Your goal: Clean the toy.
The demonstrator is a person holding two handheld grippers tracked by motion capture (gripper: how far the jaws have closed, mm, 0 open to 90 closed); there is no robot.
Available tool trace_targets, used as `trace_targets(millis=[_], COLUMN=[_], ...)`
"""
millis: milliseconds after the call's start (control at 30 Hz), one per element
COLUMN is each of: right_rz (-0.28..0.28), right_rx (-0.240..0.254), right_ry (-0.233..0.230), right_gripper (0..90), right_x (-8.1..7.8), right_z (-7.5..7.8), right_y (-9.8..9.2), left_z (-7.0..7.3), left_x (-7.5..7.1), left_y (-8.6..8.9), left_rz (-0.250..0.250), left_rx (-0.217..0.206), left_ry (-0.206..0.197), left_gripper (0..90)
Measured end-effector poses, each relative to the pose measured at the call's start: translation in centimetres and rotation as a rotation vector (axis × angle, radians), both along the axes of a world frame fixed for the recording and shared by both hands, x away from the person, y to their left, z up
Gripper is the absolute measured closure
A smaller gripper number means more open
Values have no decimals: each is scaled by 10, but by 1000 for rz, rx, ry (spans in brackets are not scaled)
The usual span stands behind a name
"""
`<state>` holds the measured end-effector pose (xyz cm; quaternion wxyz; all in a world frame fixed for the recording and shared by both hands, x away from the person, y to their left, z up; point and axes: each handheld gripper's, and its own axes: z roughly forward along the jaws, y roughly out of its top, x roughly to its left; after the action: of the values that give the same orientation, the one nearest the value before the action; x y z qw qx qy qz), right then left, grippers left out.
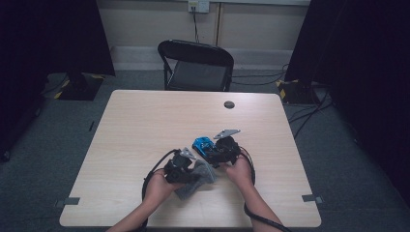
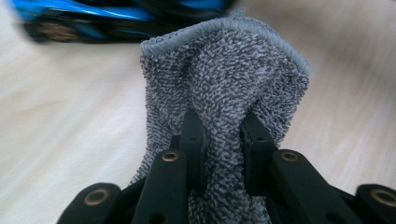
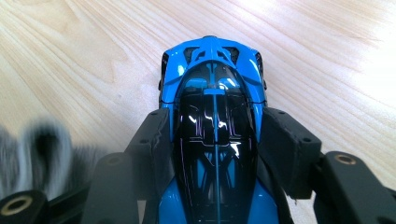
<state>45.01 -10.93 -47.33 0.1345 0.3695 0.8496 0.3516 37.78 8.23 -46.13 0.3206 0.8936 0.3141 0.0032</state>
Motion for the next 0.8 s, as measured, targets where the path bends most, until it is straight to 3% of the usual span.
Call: trace_targets(millis=[433, 567, 800], right_rz=[-2, -3, -4], right_rx=[-1, -2, -1], right_ry=[4, 3, 3], right_gripper=[441, 441, 441], right_x=[0, 0, 0], right_z=[0, 0, 0], right_y=[0, 0, 0], left_z=[-6, -9, -13], left_x=[-4, -1, 8], left_y=[-25, -30, -33], left_rz=[-66, -40, -13], left_rx=[-10, -39, -42], left_ry=[17, 26, 30], left_gripper=[748, 746, 744])
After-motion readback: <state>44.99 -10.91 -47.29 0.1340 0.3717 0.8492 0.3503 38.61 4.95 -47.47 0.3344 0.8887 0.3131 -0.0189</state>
